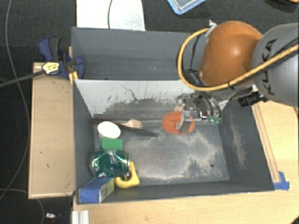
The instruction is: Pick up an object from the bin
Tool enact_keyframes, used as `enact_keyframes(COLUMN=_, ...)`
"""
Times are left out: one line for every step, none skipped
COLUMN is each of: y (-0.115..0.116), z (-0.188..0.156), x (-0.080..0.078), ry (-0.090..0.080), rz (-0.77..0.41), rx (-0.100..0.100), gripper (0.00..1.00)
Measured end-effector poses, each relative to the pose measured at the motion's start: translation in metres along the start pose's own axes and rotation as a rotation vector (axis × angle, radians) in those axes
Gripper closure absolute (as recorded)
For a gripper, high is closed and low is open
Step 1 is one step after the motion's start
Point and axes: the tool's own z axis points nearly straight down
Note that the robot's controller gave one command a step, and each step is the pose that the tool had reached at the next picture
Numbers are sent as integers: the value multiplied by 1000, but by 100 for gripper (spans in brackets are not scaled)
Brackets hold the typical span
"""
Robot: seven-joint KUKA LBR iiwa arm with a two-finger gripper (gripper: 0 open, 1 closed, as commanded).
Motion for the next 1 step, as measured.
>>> enact_keyframes(y=0, z=-16, x=-1, ry=-3, rz=0, rx=-1, gripper=100)
